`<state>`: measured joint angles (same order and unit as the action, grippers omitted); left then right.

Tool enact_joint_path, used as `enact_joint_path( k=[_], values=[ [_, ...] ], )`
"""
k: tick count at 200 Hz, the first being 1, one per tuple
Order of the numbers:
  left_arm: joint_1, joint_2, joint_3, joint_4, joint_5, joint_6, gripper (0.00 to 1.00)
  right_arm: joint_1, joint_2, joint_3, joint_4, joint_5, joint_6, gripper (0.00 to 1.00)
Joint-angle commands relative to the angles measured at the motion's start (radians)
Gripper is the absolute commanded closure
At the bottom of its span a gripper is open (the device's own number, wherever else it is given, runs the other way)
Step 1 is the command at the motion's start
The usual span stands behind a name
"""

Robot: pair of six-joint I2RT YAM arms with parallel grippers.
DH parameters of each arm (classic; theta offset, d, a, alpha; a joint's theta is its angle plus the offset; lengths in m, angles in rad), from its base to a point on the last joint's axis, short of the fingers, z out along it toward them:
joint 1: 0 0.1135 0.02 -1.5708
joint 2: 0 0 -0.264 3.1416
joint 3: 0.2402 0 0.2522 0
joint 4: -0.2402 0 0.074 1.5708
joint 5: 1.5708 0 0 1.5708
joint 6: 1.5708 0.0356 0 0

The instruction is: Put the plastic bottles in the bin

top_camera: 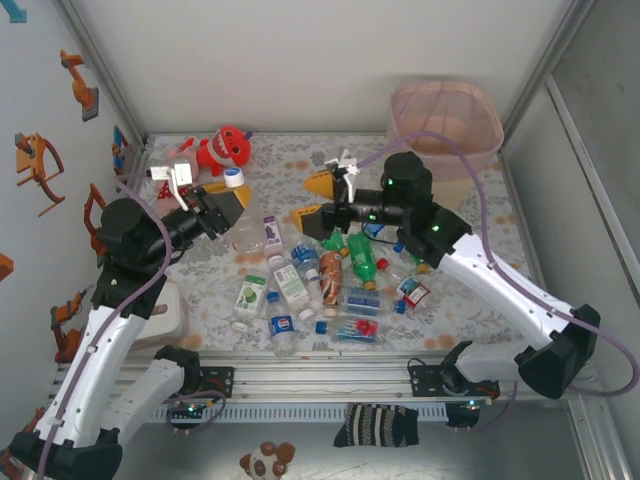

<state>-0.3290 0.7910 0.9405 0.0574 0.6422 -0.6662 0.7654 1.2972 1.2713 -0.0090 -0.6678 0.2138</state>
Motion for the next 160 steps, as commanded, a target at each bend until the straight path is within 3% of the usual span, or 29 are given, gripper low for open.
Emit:
enact_joint_path(
  k=[1, 83, 112, 160],
  values=[
    [-0.01, 0.01, 0.04, 0.158, 0.088, -0.069, 0.5, 0.04, 0.032, 0.04, 0.124, -0.08, 0.005, 0.14],
    [-0.052, 0.089, 0.094, 0.386, 0.218, -0.207, 0.5, 0.086, 0.143, 0.1, 0.347, -0.247, 0.134, 0.11],
    [-0.075, 0.103, 0.118, 0.393, 0.231, -0.204, 0.5, 0.087, 0.178, 0.123, 0.424, -0.324, 0.209, 0.15],
    [-0.085, 0.114, 0.138, 0.378, 0.227, -0.185, 0.5, 0.091, 0.201, 0.138, 0.396, -0.353, 0.2, 0.25]
  ],
)
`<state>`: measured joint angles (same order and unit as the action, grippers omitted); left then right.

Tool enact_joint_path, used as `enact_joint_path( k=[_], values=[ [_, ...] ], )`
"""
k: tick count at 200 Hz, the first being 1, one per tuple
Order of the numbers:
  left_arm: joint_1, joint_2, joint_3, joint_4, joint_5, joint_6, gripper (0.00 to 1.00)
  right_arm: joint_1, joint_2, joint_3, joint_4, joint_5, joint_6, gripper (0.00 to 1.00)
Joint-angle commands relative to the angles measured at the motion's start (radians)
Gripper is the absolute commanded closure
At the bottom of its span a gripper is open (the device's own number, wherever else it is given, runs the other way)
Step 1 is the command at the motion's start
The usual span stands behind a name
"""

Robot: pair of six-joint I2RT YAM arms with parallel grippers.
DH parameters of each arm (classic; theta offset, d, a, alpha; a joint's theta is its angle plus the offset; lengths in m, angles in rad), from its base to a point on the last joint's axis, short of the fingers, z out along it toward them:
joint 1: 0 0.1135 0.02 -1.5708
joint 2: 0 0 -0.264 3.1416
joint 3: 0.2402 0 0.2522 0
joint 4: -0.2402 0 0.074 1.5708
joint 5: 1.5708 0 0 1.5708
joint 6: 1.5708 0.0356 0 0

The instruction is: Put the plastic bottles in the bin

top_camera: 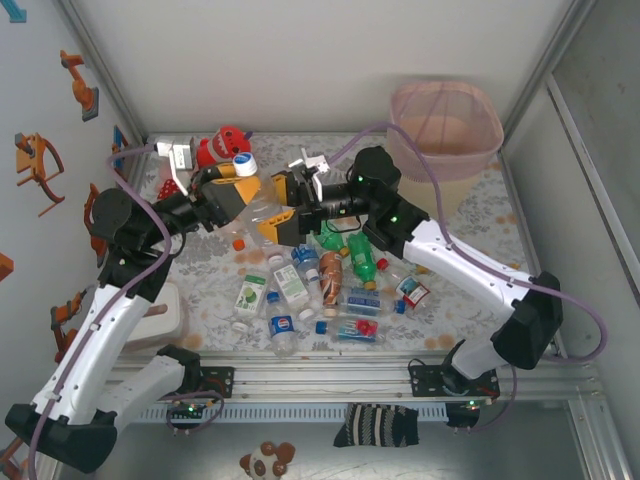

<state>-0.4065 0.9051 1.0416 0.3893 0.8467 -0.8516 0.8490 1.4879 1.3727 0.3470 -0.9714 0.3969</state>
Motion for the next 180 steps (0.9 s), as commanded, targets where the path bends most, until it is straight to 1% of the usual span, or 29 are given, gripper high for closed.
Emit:
enact_joint_path(
  k=[1, 13, 54, 86, 100, 109, 115, 140, 165, 180],
  values=[
    [-0.008, 0.0, 0.037, 0.046, 0.022, 0.0, 0.5, 0.008, 0.011, 0.036, 0.039, -0.051, 0.017, 0.25],
    [-0.008, 0.0, 0.041, 0.043, 0.02, 0.002, 0.5, 0.009, 0.009, 0.031, 0.037, -0.053, 0.013, 0.27],
    [-0.011, 0.007, 0.049, 0.009, 0.01, 0.023, 0.5, 0.013, -0.005, 0.036, -0.028, -0.039, -0.045, 0.41],
    [-0.012, 0.007, 0.048, -0.011, -0.01, 0.038, 0.49, 0.012, -0.018, 0.039, -0.063, -0.016, -0.07, 0.46],
    [-0.012, 0.006, 0.049, -0.03, -0.023, 0.051, 0.45, 0.013, -0.024, 0.04, -0.074, 0.007, -0.075, 0.48],
    [-0.012, 0.003, 0.051, -0.058, -0.034, 0.066, 0.38, 0.012, -0.027, 0.043, -0.085, 0.014, -0.079, 0.48],
    [-0.012, -0.001, 0.054, -0.084, -0.049, 0.079, 0.34, 0.011, -0.03, 0.044, -0.092, 0.02, -0.082, 0.48],
    [-0.011, -0.036, 0.061, -0.192, -0.122, 0.153, 0.26, -0.008, -0.047, 0.046, -0.13, 0.056, -0.085, 0.49],
    [-0.011, -0.087, 0.07, -0.342, -0.275, 0.23, 0.25, -0.055, -0.067, 0.057, -0.2, 0.124, -0.082, 0.51],
    [-0.011, -0.11, 0.07, -0.411, -0.346, 0.264, 0.25, -0.092, -0.079, 0.067, -0.248, 0.16, -0.084, 0.51]
  ],
)
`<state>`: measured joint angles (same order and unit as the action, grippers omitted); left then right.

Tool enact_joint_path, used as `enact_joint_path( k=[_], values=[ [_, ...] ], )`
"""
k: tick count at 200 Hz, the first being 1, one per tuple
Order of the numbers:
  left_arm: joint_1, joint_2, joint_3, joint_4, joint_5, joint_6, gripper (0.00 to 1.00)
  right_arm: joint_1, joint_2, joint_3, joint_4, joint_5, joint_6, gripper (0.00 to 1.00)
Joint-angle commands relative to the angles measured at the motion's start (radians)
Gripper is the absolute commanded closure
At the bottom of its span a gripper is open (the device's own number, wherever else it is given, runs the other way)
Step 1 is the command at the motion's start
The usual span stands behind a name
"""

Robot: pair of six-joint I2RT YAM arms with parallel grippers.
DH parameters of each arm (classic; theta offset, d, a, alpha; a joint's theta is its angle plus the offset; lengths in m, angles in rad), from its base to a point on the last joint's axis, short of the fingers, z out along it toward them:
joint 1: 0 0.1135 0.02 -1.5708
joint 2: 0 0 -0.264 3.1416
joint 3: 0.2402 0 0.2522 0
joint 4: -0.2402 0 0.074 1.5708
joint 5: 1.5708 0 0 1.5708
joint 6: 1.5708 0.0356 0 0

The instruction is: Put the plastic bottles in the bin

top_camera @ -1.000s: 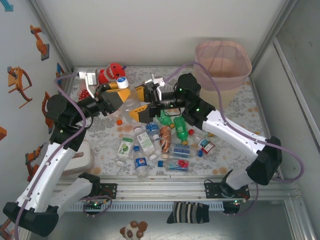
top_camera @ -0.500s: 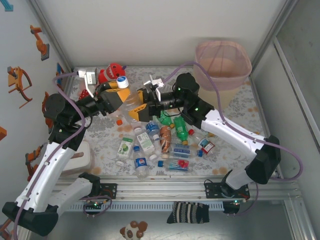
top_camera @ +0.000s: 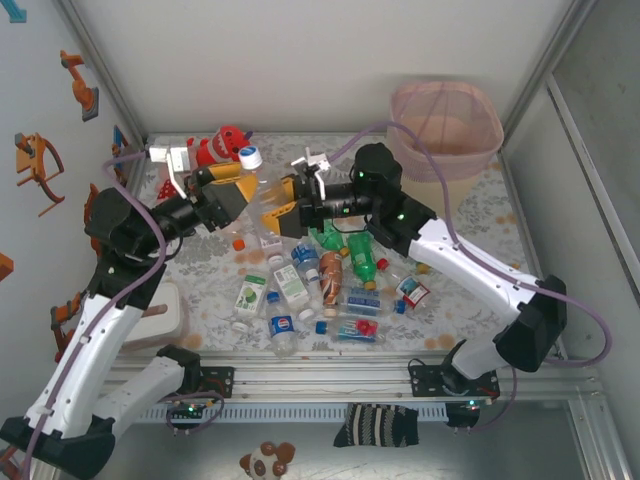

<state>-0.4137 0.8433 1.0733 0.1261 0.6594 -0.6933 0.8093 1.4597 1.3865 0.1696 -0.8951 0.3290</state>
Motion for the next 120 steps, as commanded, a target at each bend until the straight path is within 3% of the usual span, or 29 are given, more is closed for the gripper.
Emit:
enact_joint_path(
  k=[1, 51, 90, 120],
  values=[
    [-0.003, -0.05, 0.039, -0.153, -0.163, 0.107, 0.25, -0.055, -0.052, 0.054, -0.075, 0.085, -0.015, 0.51],
    [-0.003, -0.082, 0.018, -0.283, -0.228, 0.135, 0.25, -0.221, -0.079, 0.136, -0.328, 0.231, -0.022, 0.52],
    [-0.004, -0.101, -0.005, -0.327, -0.251, 0.132, 0.27, -0.351, -0.064, 0.284, -0.634, 0.447, -0.107, 0.51],
    [-0.003, -0.098, -0.002, -0.376, -0.261, 0.149, 0.28, -0.463, -0.042, 0.371, -0.753, 0.567, -0.159, 0.5]
  ],
)
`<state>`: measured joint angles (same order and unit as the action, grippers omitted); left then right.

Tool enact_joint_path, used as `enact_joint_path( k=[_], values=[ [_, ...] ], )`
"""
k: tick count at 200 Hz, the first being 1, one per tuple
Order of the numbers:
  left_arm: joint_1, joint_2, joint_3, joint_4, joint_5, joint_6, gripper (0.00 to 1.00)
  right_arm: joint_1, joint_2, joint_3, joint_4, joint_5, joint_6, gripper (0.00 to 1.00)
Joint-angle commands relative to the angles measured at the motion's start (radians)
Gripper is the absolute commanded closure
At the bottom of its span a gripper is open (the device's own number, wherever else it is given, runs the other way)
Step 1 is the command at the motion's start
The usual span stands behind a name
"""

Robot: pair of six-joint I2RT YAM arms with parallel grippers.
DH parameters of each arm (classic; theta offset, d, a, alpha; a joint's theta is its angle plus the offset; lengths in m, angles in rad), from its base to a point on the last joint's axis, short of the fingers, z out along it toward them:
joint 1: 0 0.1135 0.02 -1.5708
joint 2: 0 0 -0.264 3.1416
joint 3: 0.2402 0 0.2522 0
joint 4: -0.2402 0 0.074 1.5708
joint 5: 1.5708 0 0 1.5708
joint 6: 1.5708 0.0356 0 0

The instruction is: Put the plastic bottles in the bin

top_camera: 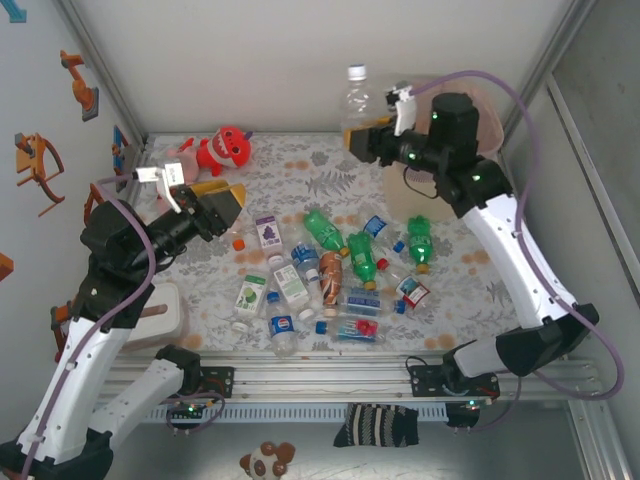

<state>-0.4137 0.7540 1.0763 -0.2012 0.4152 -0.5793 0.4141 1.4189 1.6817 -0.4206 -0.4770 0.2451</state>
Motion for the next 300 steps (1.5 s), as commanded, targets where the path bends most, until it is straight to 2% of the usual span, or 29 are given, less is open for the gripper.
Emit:
enact_joint_path(
  k=[1, 51, 79, 130, 195, 300],
  values=[
    [-0.003, -0.009, -0.005, -0.049, -0.017, 0.035, 0.28, -0.072, -0.001, 0.078, -0.166, 0.152, -0.079, 0.5],
    [-0.003, -0.019, -0.022, -0.05, -0.025, 0.035, 0.29, -0.194, 0.126, 0.286, -0.368, 0.409, -0.261, 0.45],
    [-0.003, -0.02, -0.022, -0.075, -0.051, 0.032, 0.29, -0.259, 0.217, 0.384, -0.442, 0.472, -0.28, 0.43],
    [-0.002, -0.018, 0.011, -0.25, -0.245, 0.075, 0.32, -0.331, 0.384, 0.544, -0.568, 0.611, -0.325, 0.44],
    [-0.002, 0.009, 0.016, -0.351, -0.353, 0.084, 0.3, -0.377, 0.545, 0.581, -0.663, 0.71, -0.368, 0.45],
    [-0.003, 0.057, 0.037, -0.42, -0.363, 0.068, 0.21, -0.39, 0.786, 0.589, -0.685, 0.735, -0.395, 0.44]
  ],
)
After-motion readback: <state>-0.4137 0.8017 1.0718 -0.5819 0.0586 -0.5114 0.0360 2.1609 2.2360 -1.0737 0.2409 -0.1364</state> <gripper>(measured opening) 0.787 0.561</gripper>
